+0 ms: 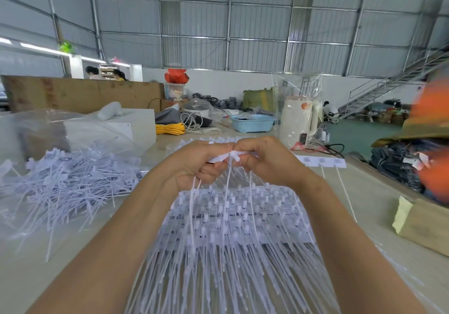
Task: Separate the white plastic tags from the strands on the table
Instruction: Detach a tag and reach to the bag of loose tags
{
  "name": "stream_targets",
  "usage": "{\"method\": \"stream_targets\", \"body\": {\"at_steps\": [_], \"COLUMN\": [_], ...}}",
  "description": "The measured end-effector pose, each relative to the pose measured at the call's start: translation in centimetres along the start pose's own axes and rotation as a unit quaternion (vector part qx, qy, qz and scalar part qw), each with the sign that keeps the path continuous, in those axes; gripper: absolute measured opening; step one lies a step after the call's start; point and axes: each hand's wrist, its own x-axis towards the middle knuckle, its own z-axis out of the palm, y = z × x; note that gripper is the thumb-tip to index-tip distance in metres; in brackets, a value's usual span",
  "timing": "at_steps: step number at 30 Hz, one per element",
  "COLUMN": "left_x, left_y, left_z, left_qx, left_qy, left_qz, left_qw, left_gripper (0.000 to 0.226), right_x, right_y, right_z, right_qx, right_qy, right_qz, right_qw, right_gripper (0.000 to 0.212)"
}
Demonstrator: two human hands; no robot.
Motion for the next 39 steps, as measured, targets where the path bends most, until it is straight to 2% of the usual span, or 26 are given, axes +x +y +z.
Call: {"method": "stream_targets", "body": {"at_steps": [2,3,5,6,7,9,11,15,19,21,23,25,27,28,30,31,32,34,37,39], "left_x": [-0.6,-1.1,-2.4,-2.7,-2.8,-2.5,-1.9,-2.5,-4.5,-5.5,-6.0,-6.2,-6.2,-6.1,-5.8,-5.4,-5.1,-4.4,-3.4,-2.7], "left_y": [0.6,1.2,2.8,3.4,3.7,3.5,2.7,0.6,-1.9,-2.8,-3.2,-3.6,-3.9,-4.1,-4.3,-4.3,-4.3,-4.8,-5.9,-6.0], "left_z": [-0.4,-0.9,-2.3,-3.1,-3.8,-5.2,-7.2,-12.3,-17.2,-19.1,-20.9,-22.4,-23.7,-24.1,-24.8,-24.9,-24.6,-24.4,-25.0,-25.7], "left_qx": [-0.083,-0.157,-0.287,-0.308,-0.307,-0.272,-0.241,-0.248,-0.183,-0.163,-0.14,-0.094,0.01,0.068,0.158,0.221,0.282,0.39,0.52,0.578], "left_qy": [-0.076,-0.141,-0.256,-0.245,-0.186,-0.006,0.121,0.241,0.346,0.404,0.476,0.531,0.562,0.569,0.578,0.578,0.571,0.538,0.441,0.401], "left_qz": [0.022,0.048,0.095,0.114,0.125,0.116,0.094,0.058,-0.001,-0.031,-0.042,-0.036,-0.031,-0.033,-0.051,-0.068,-0.087,-0.105,-0.134,-0.118], "left_qw": [0.993,0.976,0.918,0.912,0.925,0.955,0.958,0.936,0.92,0.899,0.867,0.841,0.826,0.819,0.799,0.782,0.766,0.74,0.719,0.7], "left_gripper": [0.032,0.031,0.024,0.023,0.024,0.028,0.033,0.031,0.028,0.023,0.028,0.033,0.033,0.027,0.015,0.025,0.031,0.036,0.044,0.052], "right_x": [-0.1,-0.3,-1.2,-1.6,-1.8,-1.6,-1.0,-0.5,0.1,0.3,0.4,0.6,0.7,0.7,0.5,0.5,0.5,0.6,0.6,0.6], "right_y": [0.5,1.2,2.5,2.9,3.0,2.5,1.9,1.1,1.8,2.6,3.2,4.0,4.5,4.3,4.1,4.0,3.6,3.0,1.6,1.0], "right_z": [-0.2,-0.6,-1.7,-2.3,-2.7,-3.2,-3.2,-2.5,-2.0,-1.9,-1.7,-1.5,-1.3,-1.4,-1.5,-1.4,-1.3,-1.2,-1.2,-1.3], "right_qx": [-0.019,-0.05,-0.079,-0.055,-0.024,0.01,-0.002,-0.025,-0.043,-0.05,-0.048,-0.069,-0.09,-0.084,-0.062,-0.057,-0.053,-0.068,-0.064,-0.051], "right_qy": [0.007,-0.002,-0.012,0.001,0.023,0.059,0.051,0.028,0.041,0.046,0.046,0.046,0.053,0.048,0.042,0.047,0.046,0.042,0.025,0.01], "right_qz": [0.007,0.03,0.085,0.101,0.107,0.105,0.092,0.07,0.05,0.033,0.024,0.014,0.008,0.018,0.042,0.044,0.041,0.038,0.048,0.055], "right_qw": [1.0,0.998,0.993,0.993,0.994,0.993,0.994,0.997,0.997,0.997,0.998,0.996,0.994,0.995,0.996,0.996,0.997,0.996,0.996,0.997], "right_gripper": [0.03,0.028,0.031,0.027,0.023,0.022,0.022,0.03,0.033,0.033,0.034,0.032,0.024,0.029,0.057,0.062,0.057,0.032,0.032,0.032]}}
